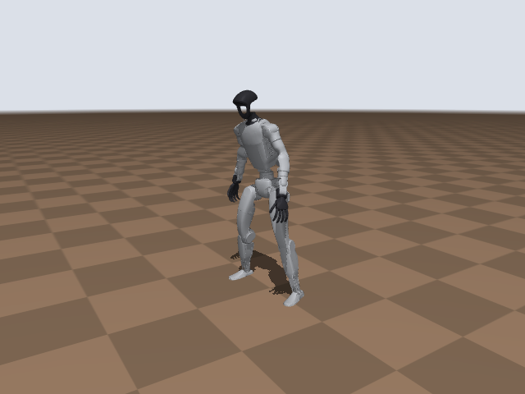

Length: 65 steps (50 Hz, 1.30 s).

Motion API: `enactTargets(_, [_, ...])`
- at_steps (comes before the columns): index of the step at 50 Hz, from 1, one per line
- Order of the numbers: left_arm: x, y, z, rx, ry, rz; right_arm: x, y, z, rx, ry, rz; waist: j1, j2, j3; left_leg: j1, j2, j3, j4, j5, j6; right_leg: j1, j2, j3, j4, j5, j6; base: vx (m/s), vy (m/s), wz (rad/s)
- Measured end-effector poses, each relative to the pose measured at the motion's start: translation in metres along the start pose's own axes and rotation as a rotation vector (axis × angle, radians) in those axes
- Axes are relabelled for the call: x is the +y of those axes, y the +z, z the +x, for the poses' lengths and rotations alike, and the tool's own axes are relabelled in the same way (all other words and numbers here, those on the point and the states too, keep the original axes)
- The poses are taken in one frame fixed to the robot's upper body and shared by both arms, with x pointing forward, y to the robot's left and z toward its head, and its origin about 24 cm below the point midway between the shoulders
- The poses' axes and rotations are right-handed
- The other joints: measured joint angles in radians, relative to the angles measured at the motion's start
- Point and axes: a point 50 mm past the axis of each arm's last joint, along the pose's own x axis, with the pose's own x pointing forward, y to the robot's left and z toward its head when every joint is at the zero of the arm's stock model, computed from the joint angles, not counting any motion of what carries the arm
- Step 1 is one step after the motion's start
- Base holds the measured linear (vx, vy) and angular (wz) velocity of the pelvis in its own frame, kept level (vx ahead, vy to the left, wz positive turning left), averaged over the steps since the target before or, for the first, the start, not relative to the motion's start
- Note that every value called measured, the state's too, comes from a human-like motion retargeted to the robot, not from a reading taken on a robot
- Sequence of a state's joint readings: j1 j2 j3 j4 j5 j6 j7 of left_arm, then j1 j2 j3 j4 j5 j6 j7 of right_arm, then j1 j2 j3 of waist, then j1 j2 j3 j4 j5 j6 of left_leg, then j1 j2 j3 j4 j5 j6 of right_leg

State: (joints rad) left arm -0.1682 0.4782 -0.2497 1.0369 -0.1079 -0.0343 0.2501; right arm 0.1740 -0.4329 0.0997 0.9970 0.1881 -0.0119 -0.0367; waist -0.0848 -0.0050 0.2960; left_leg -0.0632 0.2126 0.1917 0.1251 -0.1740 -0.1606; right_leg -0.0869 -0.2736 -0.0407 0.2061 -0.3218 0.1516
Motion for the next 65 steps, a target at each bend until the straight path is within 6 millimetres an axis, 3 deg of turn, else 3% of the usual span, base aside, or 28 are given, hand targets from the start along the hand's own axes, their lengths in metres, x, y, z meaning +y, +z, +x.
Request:
enactTargets(5, [0.013, 0.01, -0.002, -0.068, 0.072, -0.088, -0.018, -0.003, -0.004, -0.024, -0.069, -0.001, -0.041, 0.029, -0.021, 0.008, 0.073, 0.03, 0.009, 0.008, -0.014, -0.031, 0.016, -0.124, 0.149, -0.135, -0.1, 0.0, -0.33, -0.37])
enactTargets(10, [0.015, -0.003, -0.008, -0.03, 0.146, -0.262, -0.022, 0.005, -0.008, -0.089, -0.093, -0.092, -0.097, 0.022, -0.015, 0.003, 0.147, 0.065, 0.106, 0.053, -0.029, -0.083, 0.065, -0.08, 0.313, -0.205, -0.19, -0.01, -0.51, -0.32])
enactTargets(13, [0.015, -0.009, -0.006, 0.021, 0.144, -0.271, -0.017, 0.013, -0.005, -0.109, -0.051, -0.148, -0.162, -0.021, 0.034, -0.106, 0.221, 0.104, 0.4, 0.15, -0.015, -0.039, 0.078, -0.093, 0.402, -0.295, -0.25, -0.03, -0.67, 0.38])
enactTargets(15, [0.013, -0.005, -0.004, 0.026, 0.153, -0.225, -0.015, 0.014, -0.003, -0.092, -0.049, -0.138, -0.201, -0.054, 0.071, -0.192, 0.301, 0.206, 0.613, 0.192, 0.041, -0.003, 0.08, -0.125, 0.472, -0.348, -0.274, -0.07, -0.69, 0.9])
enactTargets(17, [0.014, 0.014, 0.001, -0.029, 0.212, -0.123, -0.013, 0.024, 0.004, -0.077, -0.097, -0.064, -0.225, -0.061, 0.122, -0.282, 0.359, 0.277, 0.746, 0.141, 0.061, 0.02, 0.111, -0.173, 0.539, -0.393, -0.28, -0.12, -0.68, 0.87])
enactTargets(18, [0.013, 0.024, 0.002, -0.068, 0.251, -0.081, -0.012, 0.029, 0.007, -0.063, -0.13, -0.02, -0.226, -0.062, 0.14, -0.317, 0.339, 0.29, 0.752, 0.106, 0.046, 0.022, 0.125, -0.189, 0.565, -0.41, -0.281, -0.16, -0.65, 0.55])
enactTargets(20, [0.013, 0.043, 0.002, -0.162, 0.324, 0.003, -0.015, 0.046, 0.013, -0.06, -0.214, 0.087, -0.216, -0.057, 0.177, -0.371, 0.253, 0.297, 0.687, 0.073, -0.013, 0.028, 0.164, -0.219, 0.596, -0.433, -0.285, -0.18, -0.64, 0.27])
enactTargets(22, [0.014, 0.06, 0.0, -0.248, 0.362, 0.059, -0.024, 0.08, 0.015, -0.128, -0.295, 0.193, -0.181, -0.045, 0.207, -0.383, 0.153, 0.359, 0.554, 0.07, -0.014, 0.021, 0.205, -0.241, 0.608, -0.433, -0.28, -0.19, -0.65, -0.09])
enactTargets(24, [0.022, 0.064, 0.0, -0.291, 0.385, 0.132, -0.039, 0.132, 0.012, -0.271, -0.349, 0.269, -0.12, -0.033, 0.216, -0.382, 0.055, 0.458, 0.437, 0.071, 0.025, -0.01, 0.245, -0.239, 0.616, -0.417, -0.265, -0.16, -0.65, -0.66])
enactTargets(26, [0.038, 0.047, 0.0, -0.261, 0.412, 0.24, -0.055, 0.196, -0.003, -0.47, -0.374, 0.297, -0.044, -0.025, 0.221, -0.379, -0.018, 0.537, 0.413, 0.064, 0.051, -0.002, 0.312, -0.215, 0.556, -0.38, -0.263, -0.1, -0.69, -1.27])
enactTargets(30, [0.093, -0.017, -0.011, -0.057, 0.529, 0.235, -0.074, 0.333, -0.078, -0.946, -0.368, 0.283, 0.181, -0.115, 0.216, -0.365, -0.21, 0.671, 0.452, 0.098, 0.044, 0.063, 0.396, -0.074, 0.308, -0.211, -0.202, 0.03, -0.83, -2.08])
enactTargets(32, [0.124, -0.061, -0.028, 0.104, 0.649, 0.027, -0.071, 0.381, -0.125, -1.149, -0.347, 0.263, 0.303, -0.194, 0.214, -0.332, -0.335, 0.735, 0.444, 0.14, 0.022, 0.164, 0.416, 0.024, 0.066, -0.015, -0.146, 0.19, -0.98, -2.17])
enactTargets(35, [0.168, -0.127, -0.072, 0.348, 0.953, -0.393, -0.063, 0.43, -0.2, -1.425, -0.352, 0.236, 0.503, -0.307, 0.209, -0.269, -0.491, 0.834, 0.413, 0.262, 0.022, 0.259, 0.43, 0.211, -0.174, 0.285, -0.025, 0.31, -1.04, -2.32])
enactTargets(37, [0.188, -0.173, -0.115, 0.537, 1.186, -0.576, -0.056, 0.452, -0.262, -1.642, -0.384, 0.259, 0.631, -0.333, 0.201, -0.227, -0.519, 0.822, 0.393, 0.351, 0.036, 0.315, 0.446, 0.283, -0.239, 0.328, -0.004, 0.43, -1.07, -2.7])
enactTargets(38, [0.192, -0.196, -0.14, 0.645, 1.286, -0.613, -0.051, 0.458, -0.296, -1.759, -0.398, 0.28, 0.688, -0.324, 0.189, -0.205, -0.515, 0.777, 0.372, 0.354, 0.039, 0.35, 0.454, 0.268, -0.245, 0.295, -0.021, 0.51, -1.03, -3.11])
enactTargets(40, [0.186, -0.239, -0.194, 0.876, 1.39, -0.604, -0.038, 0.461, -0.371, -2.022, -0.388, 0.373, 0.786, -0.258, 0.166, -0.122, -0.466, 0.663, 0.305, 0.211, 0.051, 0.431, 0.463, 0.132, -0.165, 0.164, -0.064, 0.57, -0.92, -3.5])
enactTargets(43, [0.137, -0.285, -0.255, 1.194, 1.227, -0.502, -0.023, 0.437, -0.472, -2.396, -0.304, 0.546, 0.876, -0.101, 0.135, 0.054, -0.217, 0.674, 0.332, -0.17, 0.116, 0.433, 0.357, -0.19, 0.322, -0.046, -0.164, 0.61, -0.73, -3.08])
enactTargets(45, [0.091, -0.298, -0.271, 1.349, 1.001, -0.467, -0.017, 0.417, -0.506, -2.553, -0.277, 0.586, 0.879, -0.099, 0.126, 0.046, -0.073, 0.722, 0.485, -0.328, 0.196, 0.276, 0.161, -0.295, 0.738, -0.153, -0.237, 0.52, -0.62, -1.46])
enactTargets(47, [0.047, -0.292, -0.252, 1.397, 0.766, -0.484, -0.013, 0.407, -0.499, -2.582, -0.332, 0.54, 0.82, -0.161, 0.12, -0.044, -0.001, 0.702, 0.624, -0.39, 0.243, 0.063, 0.003, -0.259, 0.982, -0.197, -0.243, 0.48, -0.57, 0.26])
enactTargets(49, [0.015, -0.269, -0.205, 1.31, 0.578, -0.526, -0.007, 0.407, -0.452, -2.468, -0.407, 0.438, 0.722, -0.197, 0.103, -0.108, 0.023, 0.622, 0.65, -0.395, 0.242, -0.082, -0.082, -0.209, 1.026, -0.197, -0.195, 0.5, -0.54, 1.69])
enactTargets(51, [-0.007, -0.222, -0.137, 1.069, 0.415, -0.568, -0.004, 0.404, -0.375, -2.241, -0.449, 0.288, 0.628, -0.178, 0.091, -0.124, 0.033, 0.517, 0.6, -0.359, 0.212, -0.128, -0.132, -0.191, 0.924, -0.146, -0.146, 0.48, -0.57, 2.38])
enactTargets(54, [-0.029, -0.099, -0.044, 0.493, 0.167, -0.53, -0.004, 0.371, -0.241, -1.773, -0.381, 0.1, 0.506, -0.106, 0.082, -0.126, 0.062, 0.357, 0.491, -0.257, 0.131, -0.107, -0.133, -0.152, 0.609, -0.028, -0.097, 0.4, -0.66, 2.5])
enactTargets(56, [-0.029, 0.0, -0.016, 0.062, 0.073, -0.43, 0.002, 0.325, -0.162, -1.436, -0.282, 0.098, 0.405, -0.078, 0.072, -0.136, 0.066, 0.251, 0.409, -0.191, 0.077, -0.07, -0.112, -0.081, 0.342, 0.038, -0.06, 0.32, -0.73, 2.6])
enactTargets(58, [-0.017, 0.105, -0.019, -0.373, 0.047, -0.35, 0.003, 0.268, -0.1, -1.119, -0.231, 0.145, 0.312, -0.078, 0.071, -0.152, 0.045, 0.151, 0.332, -0.142, 0.052, -0.037, -0.123, -0.005, 0.094, 0.084, -0.011, 0.23, -0.79, 2.58])
enactTargets(60, [-0.006, 0.202, -0.051, -0.77, 0.031, -0.358, -0.006, 0.207, -0.058, -0.841, -0.245, 0.154, 0.255, -0.085, 0.073, -0.17, 0.025, 0.069, 0.282, -0.113, 0.053, -0.034, -0.16, 0.02, -0.077, 0.086, 0.051, 0.15, -0.85, 2.18])
enactTargets(61, [0.004, 0.24, -0.073, -0.933, 0.025, -0.409, -0.01, 0.181, -0.043, -0.729, -0.26, 0.124, 0.231, -0.093, 0.08, -0.177, 0.022, 0.037, 0.277, -0.109, 0.057, -0.04, -0.176, 0.007, -0.122, 0.086, 0.076, 0.11, -0.88, 1.74])
enactTargets(63, [0.03, 0.295, -0.121, -1.216, 0.025, -0.549, -0.013, 0.133, -0.021, -0.526, -0.289, 0.06, 0.178, -0.114, 0.107, -0.189, 0.023, -0.02, 0.293, -0.114, 0.069, -0.049, -0.201, -0.016, -0.17, 0.124, 0.103, 0.07, -0.89, 1.28])
enactTargets(65, [0.045, 0.331, -0.167, -1.41, -0.054, -0.755, -0.019, 0.083, -0.008, -0.323, -0.336, 0.066, 0.157, -0.117, 0.125, -0.206, 0.035, -0.062, 0.332, -0.126, 0.085, -0.056, -0.215, -0.035, -0.14, 0.169, 0.103, 0.03, -0.86, 0.88])
